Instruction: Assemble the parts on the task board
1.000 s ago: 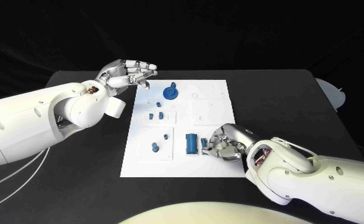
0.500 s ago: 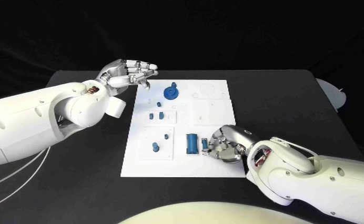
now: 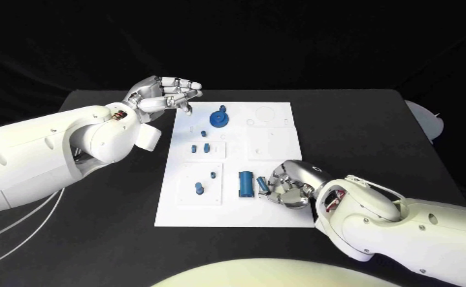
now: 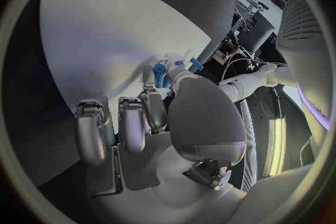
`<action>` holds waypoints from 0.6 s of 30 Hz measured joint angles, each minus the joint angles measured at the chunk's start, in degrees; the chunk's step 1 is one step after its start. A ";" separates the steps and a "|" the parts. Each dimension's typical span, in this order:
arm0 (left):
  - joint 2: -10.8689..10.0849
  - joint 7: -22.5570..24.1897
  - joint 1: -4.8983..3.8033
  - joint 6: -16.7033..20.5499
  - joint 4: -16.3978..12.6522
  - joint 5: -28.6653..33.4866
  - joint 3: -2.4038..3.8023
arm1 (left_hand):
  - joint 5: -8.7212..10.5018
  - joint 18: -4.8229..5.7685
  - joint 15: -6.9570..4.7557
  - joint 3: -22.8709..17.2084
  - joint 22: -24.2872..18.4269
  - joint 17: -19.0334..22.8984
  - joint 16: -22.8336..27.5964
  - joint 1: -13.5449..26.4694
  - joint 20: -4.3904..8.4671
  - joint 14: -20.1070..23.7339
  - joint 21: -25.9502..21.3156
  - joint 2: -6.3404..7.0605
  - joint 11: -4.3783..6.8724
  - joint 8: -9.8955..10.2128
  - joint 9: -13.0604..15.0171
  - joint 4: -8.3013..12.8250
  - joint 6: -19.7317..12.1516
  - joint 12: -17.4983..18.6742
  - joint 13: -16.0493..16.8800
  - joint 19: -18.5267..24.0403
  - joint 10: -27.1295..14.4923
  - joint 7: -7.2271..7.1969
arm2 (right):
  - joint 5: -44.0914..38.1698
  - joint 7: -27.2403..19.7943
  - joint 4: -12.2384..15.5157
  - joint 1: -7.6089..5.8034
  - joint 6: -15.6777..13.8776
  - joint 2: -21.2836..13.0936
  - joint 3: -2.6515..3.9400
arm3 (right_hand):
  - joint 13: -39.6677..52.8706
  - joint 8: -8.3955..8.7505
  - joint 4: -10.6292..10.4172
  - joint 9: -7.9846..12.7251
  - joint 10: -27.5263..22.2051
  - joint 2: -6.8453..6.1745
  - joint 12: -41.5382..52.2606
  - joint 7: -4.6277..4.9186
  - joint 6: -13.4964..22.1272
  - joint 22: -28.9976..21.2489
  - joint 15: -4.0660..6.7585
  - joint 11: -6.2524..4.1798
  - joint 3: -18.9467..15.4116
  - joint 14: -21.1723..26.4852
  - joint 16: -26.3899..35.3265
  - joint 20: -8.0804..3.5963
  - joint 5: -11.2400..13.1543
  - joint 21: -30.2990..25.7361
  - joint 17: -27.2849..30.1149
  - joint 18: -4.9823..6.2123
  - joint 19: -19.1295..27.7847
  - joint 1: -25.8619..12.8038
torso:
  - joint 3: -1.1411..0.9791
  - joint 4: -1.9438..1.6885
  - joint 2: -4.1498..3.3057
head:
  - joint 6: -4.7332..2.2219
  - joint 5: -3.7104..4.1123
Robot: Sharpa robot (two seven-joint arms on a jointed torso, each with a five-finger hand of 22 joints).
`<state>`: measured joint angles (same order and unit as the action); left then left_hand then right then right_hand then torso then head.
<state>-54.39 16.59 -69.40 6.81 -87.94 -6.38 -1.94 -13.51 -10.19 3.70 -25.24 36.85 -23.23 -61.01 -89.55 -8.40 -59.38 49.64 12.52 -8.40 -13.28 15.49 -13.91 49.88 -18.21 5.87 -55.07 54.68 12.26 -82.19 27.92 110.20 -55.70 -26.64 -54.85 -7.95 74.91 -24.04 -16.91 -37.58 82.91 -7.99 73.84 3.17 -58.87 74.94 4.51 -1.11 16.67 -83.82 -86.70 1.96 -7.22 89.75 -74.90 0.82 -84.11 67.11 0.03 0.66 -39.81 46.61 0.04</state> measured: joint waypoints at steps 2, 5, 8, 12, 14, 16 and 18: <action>0.00 -0.02 0.00 0.00 0.00 0.00 0.00 | 0.00 0.00 0.00 0.00 -0.01 0.00 0.00 0.00 0.00 0.00 0.00 0.00 0.00 0.00 0.00 0.00 0.00 0.00 0.00 0.00 0.00 0.00 | 0.05 -0.13 -0.19 0.00 -0.12 0.13 0.00 | 0.00 0.00 0.11 0.00 0.24 0.02 0.41 -0.34 -0.35 0.00 0.00 -0.24 -0.11 0.00 -0.24 0.00 0.00 0.00 0.00 0.00 0.00 0.02 | -0.01 0.01 0.00 | 0.00 0.00; 0.00 -0.04 0.00 0.00 0.00 0.00 0.00 | 0.00 0.00 0.00 0.00 -0.01 0.00 0.00 0.00 0.00 0.00 0.00 0.00 0.00 0.00 0.00 0.00 0.00 0.00 0.00 0.00 0.00 0.00 | 0.10 -0.34 -0.34 0.00 -0.37 0.34 0.01 | 0.00 0.00 0.11 0.03 0.32 0.23 0.50 -0.35 -0.35 0.00 0.00 -0.32 -0.11 0.00 -0.24 0.00 0.00 0.00 -0.03 0.00 0.00 0.23 | -0.01 -0.01 0.01 | 0.00 0.00; 0.00 -0.07 0.00 -0.01 0.00 0.00 0.00 | 0.00 0.00 0.00 0.00 -0.01 0.00 0.00 0.00 0.00 0.00 0.00 0.00 0.00 0.00 0.00 0.00 0.00 0.00 0.00 0.00 0.00 0.00 | 0.15 -0.51 -0.39 0.00 -0.64 0.44 0.01 | 0.00 0.00 0.11 0.01 0.46 0.40 0.50 -0.34 -0.35 -0.01 0.00 -0.18 -0.12 0.00 -0.24 0.00 0.00 0.00 -0.04 0.00 0.00 0.40 | -0.01 -0.02 0.01 | 0.00 0.00; 0.00 -0.11 0.00 -0.02 -0.01 0.00 0.00 | 0.00 0.00 0.00 0.00 0.00 0.03 0.00 0.16 0.00 0.00 0.00 -0.16 0.00 0.00 0.00 0.00 0.00 0.01 0.00 0.00 0.00 0.00 | 0.22 -0.69 -0.42 -0.01 -1.08 0.46 0.01 | 0.00 0.00 0.12 0.01 0.73 1.36 0.82 -0.34 -0.35 -0.01 0.00 -0.32 -0.11 0.00 -0.24 0.00 -0.34 0.00 -0.04 0.00 0.00 -0.60 | -0.02 -0.02 0.02 | 0.01 -0.01; 0.00 -0.13 0.00 -0.02 0.00 0.00 0.00 | 0.00 0.00 0.00 0.00 0.00 0.05 0.00 0.30 0.00 0.00 0.00 -0.30 0.00 0.00 0.00 0.00 0.00 0.01 0.00 0.00 0.00 0.00 | 0.28 -0.77 -0.42 -0.02 -1.32 0.46 0.01 | 0.00 0.00 0.12 0.01 0.72 1.36 0.82 -0.45 -0.46 -0.01 0.00 -0.32 -0.12 0.00 -0.24 0.00 -0.78 0.00 -0.04 0.00 0.00 -0.60 | -0.01 -0.02 0.04 | 0.03 -0.01; 0.00 -0.15 0.00 -0.02 0.00 0.00 0.00 | 0.00 0.00 0.00 0.00 0.00 0.05 0.00 0.30 0.00 0.00 0.00 -0.30 0.00 0.00 0.00 0.00 0.00 0.01 0.00 0.00 0.00 0.00 | 0.35 -0.84 -0.40 -0.02 -1.51 0.45 0.02 | 0.00 0.00 0.12 0.02 0.73 1.53 0.82 -0.52 -0.53 -0.01 0.00 -0.32 -0.11 0.00 -0.24 -0.01 -0.98 0.00 -0.04 0.00 0.01 -0.77 | -0.01 0.01 0.04 | 0.05 -0.04; 0.00 -0.17 0.00 -0.03 0.00 0.00 0.00 | 0.00 0.00 0.00 0.00 0.00 0.05 0.00 0.30 0.00 0.00 0.00 -0.30 0.00 0.00 0.00 0.00 0.00 0.01 0.00 0.00 0.00 0.00 | 0.42 -0.92 -0.35 -0.02 -1.65 0.43 0.03 | 0.00 0.00 0.13 0.07 0.73 1.66 1.05 -0.52 -0.53 -0.01 0.00 -0.32 -0.23 0.00 -0.24 -0.21 -1.50 0.00 -0.04 0.00 0.21 -0.90 | -0.01 0.04 0.05 | 0.07 -0.05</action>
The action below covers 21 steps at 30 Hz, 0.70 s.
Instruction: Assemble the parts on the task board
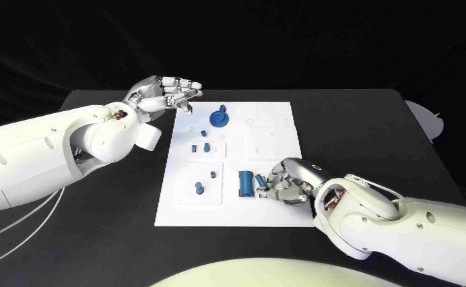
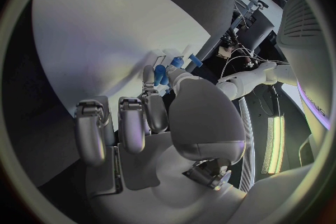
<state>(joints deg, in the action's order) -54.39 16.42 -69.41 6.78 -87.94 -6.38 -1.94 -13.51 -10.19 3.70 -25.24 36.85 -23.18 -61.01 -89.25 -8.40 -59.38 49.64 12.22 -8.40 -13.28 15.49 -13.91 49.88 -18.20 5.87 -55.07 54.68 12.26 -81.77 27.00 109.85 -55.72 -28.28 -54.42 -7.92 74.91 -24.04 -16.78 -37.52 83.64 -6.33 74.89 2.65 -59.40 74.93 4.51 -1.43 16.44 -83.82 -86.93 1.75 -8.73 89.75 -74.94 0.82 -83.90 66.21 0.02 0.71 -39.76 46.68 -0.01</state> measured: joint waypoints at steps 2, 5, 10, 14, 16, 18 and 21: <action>0.00 -0.02 0.00 -0.01 0.01 0.00 0.00 | 0.00 0.00 0.00 -0.18 0.00 0.00 0.00 0.17 0.00 0.00 -0.23 0.17 0.00 0.00 0.00 -0.18 0.00 0.00 0.00 0.00 0.00 0.00 | 0.09 -0.09 0.07 -0.01 -0.12 -0.02 0.00 | 0.00 0.00 -0.05 0.04 0.00 0.76 0.08 0.00 0.00 0.00 0.00 0.00 -0.48 0.00 0.00 0.00 -1.43 0.00 0.00 0.00 0.00 -0.81 | 0.00 0.01 0.01 | 0.00 0.00; 0.00 -0.04 0.00 -0.02 0.02 0.00 0.00 | 0.00 0.00 0.00 -0.18 0.00 0.00 0.00 0.23 0.00 0.00 -0.23 0.23 0.00 0.00 0.00 -0.18 0.00 0.00 0.00 0.00 0.00 0.00 | 0.20 -0.18 0.20 -0.01 -0.23 -0.06 0.01 | 0.00 0.00 -0.05 0.04 0.00 0.97 0.27 0.00 0.00 0.00 0.00 0.00 -0.48 0.00 -0.22 0.00 -2.96 0.00 0.01 0.00 0.00 -1.59 | -0.01 0.03 0.02 | 0.00 -0.01; 0.02 -0.08 0.00 -0.04 0.03 0.00 0.00 | 0.00 0.00 0.00 -0.17 -0.06 0.00 0.00 0.23 0.00 0.00 -0.23 0.23 0.00 0.00 0.00 -0.17 0.00 0.00 0.00 0.00 0.00 0.00 | 0.38 -0.34 0.41 -0.01 -0.28 -0.07 0.01 | 0.00 0.00 0.07 0.10 0.00 1.29 0.65 -0.19 -0.19 -0.01 0.22 0.00 -0.37 -0.22 -0.22 0.00 -5.30 0.00 0.01 0.00 0.00 -1.88 | -0.01 0.05 0.02 | -0.04 0.04; 0.03 -0.12 0.00 -0.06 0.03 0.00 0.00 | 0.00 0.00 0.00 -0.16 -0.05 -0.01 0.00 0.23 0.00 0.00 -0.22 0.23 0.00 0.00 0.00 -0.17 0.00 0.00 0.00 0.00 0.00 0.00 | 0.54 -0.41 0.48 -0.01 -0.23 -0.13 0.01 | 0.00 0.00 0.21 0.10 0.00 1.60 0.68 -0.19 -0.19 -0.01 0.22 0.00 -0.21 -0.22 -0.22 -0.01 -6.41 0.00 0.01 0.00 -0.01 -1.57 | -0.01 0.05 0.02 | -0.05 0.13; 0.03 -0.13 0.00 -0.07 0.03 0.00 0.00 | 0.00 0.00 0.00 -0.16 -0.06 -0.01 0.00 0.23 0.00 0.00 -0.23 0.23 0.00 0.00 0.00 -0.17 0.00 0.00 0.00 0.00 0.00 0.00 | 0.60 -0.41 0.50 -0.01 -0.18 -0.19 0.01 | 0.00 0.00 0.18 0.08 0.20 1.90 0.89 -0.20 -0.20 -0.01 0.22 -0.20 0.27 -0.22 -0.22 -0.21 -7.86 0.00 0.01 0.00 -0.21 -1.27 | -0.01 0.04 0.00 | -0.05 0.17; 0.02 -0.15 0.00 -0.08 0.03 0.00 0.00 | 0.00 0.00 0.00 -0.16 -0.05 -0.01 0.00 0.23 0.00 0.00 -0.22 0.23 0.00 0.00 0.00 -0.16 0.00 0.00 0.00 0.00 0.00 0.00 | 0.64 -0.42 0.52 -0.01 -0.11 -0.26 0.01 | 0.00 0.00 0.28 0.06 0.20 2.11 0.89 -0.38 -0.38 -0.01 0.22 -0.20 0.67 -0.22 -0.22 -0.21 -8.80 0.00 0.01 0.00 -0.21 -1.05 | -0.01 0.03 -0.01 | -0.05 0.21; 0.01 -0.17 0.00 -0.10 0.03 0.00 0.00 | 0.00 0.00 0.00 -0.16 -0.05 -0.01 0.00 0.23 0.00 0.00 -0.22 0.23 0.00 0.00 0.00 -0.17 0.00 0.00 0.00 0.00 0.00 0.00 | 0.74 -0.40 0.52 -0.01 0.17 -0.37 0.01 | 0.00 0.00 0.26 0.12 0.20 2.20 1.10 -0.37 -0.38 -0.01 0.22 -0.20 0.99 -0.22 -0.22 -0.21 -9.82 0.00 0.01 0.00 -0.21 -0.42 | -0.01 0.03 -0.02 | -0.01 0.26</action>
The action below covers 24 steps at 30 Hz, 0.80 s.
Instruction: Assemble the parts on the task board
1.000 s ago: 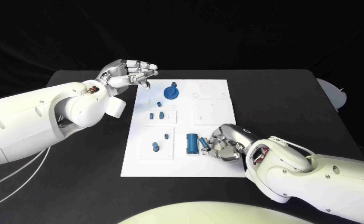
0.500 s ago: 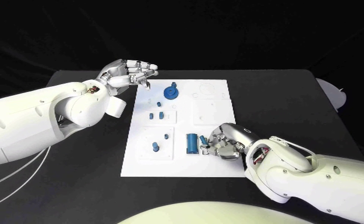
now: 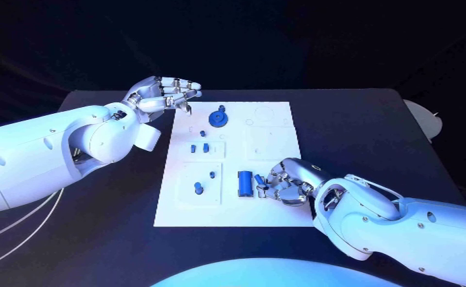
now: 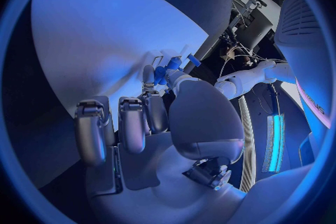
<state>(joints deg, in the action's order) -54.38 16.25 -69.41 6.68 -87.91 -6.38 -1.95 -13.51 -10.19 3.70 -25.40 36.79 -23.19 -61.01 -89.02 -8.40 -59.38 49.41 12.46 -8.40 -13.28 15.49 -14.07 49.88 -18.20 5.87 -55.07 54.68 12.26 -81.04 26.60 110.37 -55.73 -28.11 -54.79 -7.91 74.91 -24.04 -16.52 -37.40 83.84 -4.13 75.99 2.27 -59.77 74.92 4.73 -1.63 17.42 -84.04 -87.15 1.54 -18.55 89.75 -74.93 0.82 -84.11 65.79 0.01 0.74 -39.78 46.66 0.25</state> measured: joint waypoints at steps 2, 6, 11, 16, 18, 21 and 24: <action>-0.01 -0.02 0.00 -0.01 -0.01 0.00 0.00 | 0.00 0.00 0.00 0.00 0.00 0.00 0.00 0.00 0.00 0.00 0.00 0.00 0.00 0.00 0.00 0.00 0.00 0.00 0.00 0.00 0.00 0.00 | 0.06 0.10 0.00 0.00 0.33 -0.07 0.00 | 0.00 0.00 -0.06 0.05 0.00 -0.05 0.00 0.00 0.00 0.00 0.00 0.00 0.06 0.00 0.00 0.00 -0.09 0.00 0.00 0.00 0.00 0.08 | 0.00 -0.01 0.00 | 0.04 0.04; -0.03 -0.06 0.00 -0.04 -0.02 0.00 0.00 | 0.00 0.00 0.00 0.00 0.00 0.00 0.00 0.30 0.00 0.00 0.00 -0.30 0.00 0.00 0.00 0.00 0.00 -0.23 0.00 0.00 0.00 0.00 | 0.20 0.36 0.00 0.00 1.35 -0.12 -0.01 | 0.00 0.01 -0.06 0.07 0.00 -0.12 0.00 0.00 0.00 0.00 0.00 0.00 0.06 0.00 0.00 0.00 -0.09 0.00 0.01 0.00 0.00 0.15 | 0.03 -0.02 0.00 | 0.08 0.10; -0.04 -0.10 0.00 -0.08 -0.03 0.00 0.00 | 0.00 0.00 0.00 0.00 0.00 0.04 0.00 0.30 0.00 0.00 0.00 -0.30 0.00 0.00 0.00 0.00 0.00 -0.23 0.00 0.00 0.00 0.00 | 0.31 0.91 0.00 0.02 2.72 -0.17 -0.03 | 0.00 0.01 -0.07 -0.02 0.00 -0.12 0.00 0.01 0.00 -0.01 0.00 0.00 0.06 0.00 0.00 0.00 -0.09 0.00 0.01 -0.01 0.00 0.15 | 0.03 -0.03 0.00 | 0.12 0.14; -0.07 -0.13 0.00 -0.13 -0.04 0.00 0.00 | 0.00 0.00 0.00 0.00 0.01 0.04 0.00 0.30 0.00 0.00 0.00 -0.30 0.00 0.00 0.00 0.00 0.00 -0.23 0.00 0.00 0.00 0.00 | 0.34 1.29 0.13 -0.05 3.57 -0.16 0.06 | 0.00 0.01 -0.07 -0.02 0.00 -0.17 0.00 0.01 0.01 -0.01 0.00 0.00 0.06 0.00 0.00 0.00 -0.07 0.00 0.01 0.00 0.00 0.08 | 0.03 -0.04 0.00 | 0.13 0.18; -0.08 -0.15 0.00 -0.14 -0.04 0.00 0.00 | 0.00 0.00 0.00 0.00 0.00 0.04 0.00 0.30 0.00 0.00 0.00 -0.30 0.00 0.00 0.00 0.00 0.00 -0.23 0.00 0.00 0.00 0.00 | 0.35 1.40 0.17 -0.05 3.76 -0.14 0.05 | 0.00 0.00 -0.25 0.01 0.00 -0.83 0.00 0.19 -0.21 -0.01 0.00 0.00 -0.12 0.01 0.00 0.00 0.62 0.00 0.01 0.00 0.00 -0.59 | 0.02 -0.05 0.00 | 0.13 0.19; -0.10 -0.17 0.00 -0.16 -0.04 0.00 0.00 | 0.00 0.00 0.00 0.00 0.00 0.04 0.00 0.30 0.00 0.00 0.00 -0.30 0.00 0.00 0.00 0.00 0.00 -0.23 0.00 0.00 0.00 0.00 | 0.36 1.53 0.24 -0.01 3.98 -0.13 0.00 | 0.00 0.00 -0.29 0.12 0.00 -1.26 0.00 0.18 -0.22 -0.01 -0.01 0.00 -1.20 0.00 0.00 0.01 0.96 0.00 0.01 0.00 0.00 -2.71 | 0.00 -0.05 -0.02 | 0.13 0.20; -0.10 -0.18 0.00 -0.17 -0.05 0.00 -0.01 | 0.00 0.00 0.00 0.00 0.01 0.04 0.00 0.30 0.00 0.00 0.00 -0.30 0.00 0.00 0.00 0.00 0.00 -0.23 0.00 0.00 0.00 0.00 | 0.37 1.63 0.25 0.01 4.08 -0.13 -0.02 | 0.00 0.00 -0.39 0.13 -0.01 -1.23 0.00 0.18 -0.22 -0.01 -0.01 0.00 -2.03 0.01 0.00 0.01 0.36 0.00 0.01 0.00 0.00 -4.54 | 0.00 -0.05 -0.03 | 0.14 0.20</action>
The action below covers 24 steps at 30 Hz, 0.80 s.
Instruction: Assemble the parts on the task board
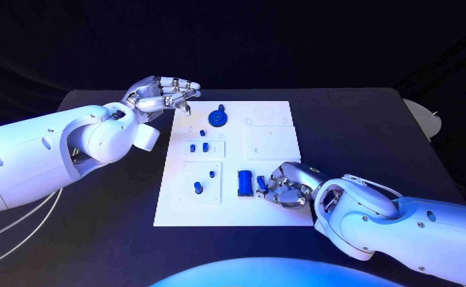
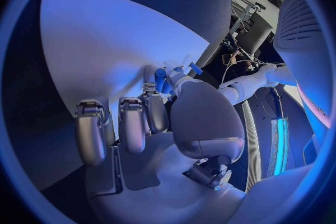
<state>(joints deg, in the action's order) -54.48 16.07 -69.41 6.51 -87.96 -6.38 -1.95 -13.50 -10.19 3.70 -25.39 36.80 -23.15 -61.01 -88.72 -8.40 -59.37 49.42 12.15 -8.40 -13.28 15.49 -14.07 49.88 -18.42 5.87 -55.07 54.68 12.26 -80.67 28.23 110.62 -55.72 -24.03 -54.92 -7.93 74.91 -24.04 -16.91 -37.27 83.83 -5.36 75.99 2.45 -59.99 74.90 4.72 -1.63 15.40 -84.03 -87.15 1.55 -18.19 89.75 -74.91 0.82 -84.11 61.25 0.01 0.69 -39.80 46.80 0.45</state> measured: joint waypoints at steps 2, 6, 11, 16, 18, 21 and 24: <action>-0.01 -0.01 0.00 -0.01 0.00 0.00 0.00 | 0.00 0.00 0.00 0.00 0.00 0.00 0.00 0.00 0.00 0.00 0.00 0.00 0.00 0.00 0.00 0.00 0.00 0.00 0.00 0.00 0.00 0.00 | 0.00 0.03 0.03 0.00 0.00 -0.01 0.00 | 0.00 -0.17 0.09 0.00 0.00 -0.05 0.00 0.00 0.00 0.02 0.00 0.00 -0.75 0.00 0.00 0.00 0.08 0.00 0.00 0.00 0.00 -1.47 | 0.00 0.01 0.01 | 0.00 0.01; -0.02 -0.03 0.00 -0.03 0.00 0.00 0.00 | 0.00 0.00 0.00 0.00 0.00 0.00 0.00 0.00 0.00 0.00 0.00 0.00 0.00 0.00 0.00 0.00 0.00 0.00 0.00 0.00 0.00 0.00 | 0.00 0.03 0.06 0.00 -0.03 -0.04 0.00 | 0.00 -0.34 0.10 0.00 0.00 0.00 0.00 0.00 0.00 0.05 0.00 0.00 -1.97 0.00 0.00 0.00 1.42 0.00 0.00 0.00 0.00 -3.11 | 0.00 0.01 0.01 | 0.03 0.01; -0.04 -0.05 0.00 -0.06 0.00 0.00 0.00 | 0.00 0.00 0.00 0.00 0.00 -0.01 0.00 0.00 0.00 0.00 0.00 0.00 0.00 0.00 0.00 0.00 0.00 0.00 0.00 0.00 0.00 0.00 | -0.03 0.03 0.10 0.01 -0.14 -0.09 -0.01 | 0.00 -0.34 0.02 0.00 0.00 0.00 0.00 -0.17 -0.17 0.04 0.00 0.00 -2.54 0.00 0.00 0.00 2.10 0.00 0.00 0.00 0.00 -4.17 | 0.00 0.01 0.01 | 0.07 -0.04; -0.05 -0.08 0.00 -0.08 0.00 0.00 0.00 | 0.00 0.00 0.00 -0.16 -0.07 -0.01 0.00 0.00 0.00 0.00 0.00 0.00 0.00 0.00 0.00 -0.16 0.00 0.00 0.00 0.00 0.00 0.00 | -0.07 -0.05 0.12 0.01 -0.35 -0.13 -0.01 | 0.00 -0.33 0.00 0.00 0.00 -0.07 0.00 -0.17 -0.17 0.04 0.00 0.00 -3.00 0.00 0.00 0.00 2.47 0.00 0.01 0.00 0.00 -4.71 | -0.01 0.01 0.01 | 0.07 0.00; -0.05 -0.08 0.00 -0.08 0.00 0.00 0.00 | 0.00 0.00 0.00 -0.16 -0.07 -0.01 0.00 0.00 0.00 0.00 0.00 0.00 0.00 0.00 0.00 -0.16 0.00 0.00 0.00 0.00 0.00 0.00 | -0.07 -0.06 0.13 0.01 -0.43 -0.14 -0.01 | 0.00 -0.34 0.00 0.00 0.00 0.16 0.00 -0.17 -0.17 0.04 0.00 0.00 -3.00 0.00 0.00 0.00 2.68 0.00 0.01 0.00 0.00 -4.93 | 0.00 0.01 0.01 | 0.07 0.03; -0.06 -0.10 0.00 -0.09 0.00 0.00 0.00 | 0.00 0.00 0.00 -0.16 -0.07 -0.01 0.00 0.00 0.00 0.00 0.00 0.00 0.00 0.00 0.00 -0.16 0.00 0.00 0.00 0.00 0.00 0.00 | -0.10 -0.09 0.15 0.01 -0.63 -0.17 -0.01 | 0.00 -0.34 -0.01 0.00 0.00 -0.08 0.00 -0.17 -0.17 0.03 0.00 0.00 -3.34 0.00 0.00 0.00 2.69 0.00 0.01 0.00 0.00 -5.16 | 0.00 0.01 0.01 | 0.08 0.09; -0.07 -0.11 0.00 -0.11 0.01 0.00 0.00 | 0.00 0.00 0.00 -0.16 -0.07 -0.01 0.00 0.00 0.00 0.00 0.00 0.00 0.00 0.00 0.00 -0.16 0.00 0.00 0.00 0.00 0.00 0.00 | -0.13 -0.11 0.17 0.01 -0.79 -0.22 -0.01 | 0.00 -0.33 0.00 0.00 0.00 -0.08 0.00 -0.17 -0.17 0.03 0.00 0.00 -3.34 0.00 0.00 0.00 2.90 0.00 0.01 0.00 0.00 -5.16 | 0.00 0.01 0.02 | 0.08 0.10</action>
<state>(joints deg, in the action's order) -54.55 15.95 -69.41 6.40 -87.95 -6.38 -1.95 -13.50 -10.20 3.70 -25.55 36.73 -23.16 -61.01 -88.72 -8.40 -59.38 49.42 12.15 -8.40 -13.28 15.49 -14.23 49.88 -18.42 5.87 -55.07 54.68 12.26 -80.79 28.12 110.80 -55.72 -24.83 -55.14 -7.94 74.90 -24.37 -16.92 -37.27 83.83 -5.43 75.99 2.28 -60.17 74.94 4.72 -1.63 12.06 -84.03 -87.15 1.55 -15.29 89.75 -74.91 0.82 -84.11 56.10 0.01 0.70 -39.79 46.88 0.55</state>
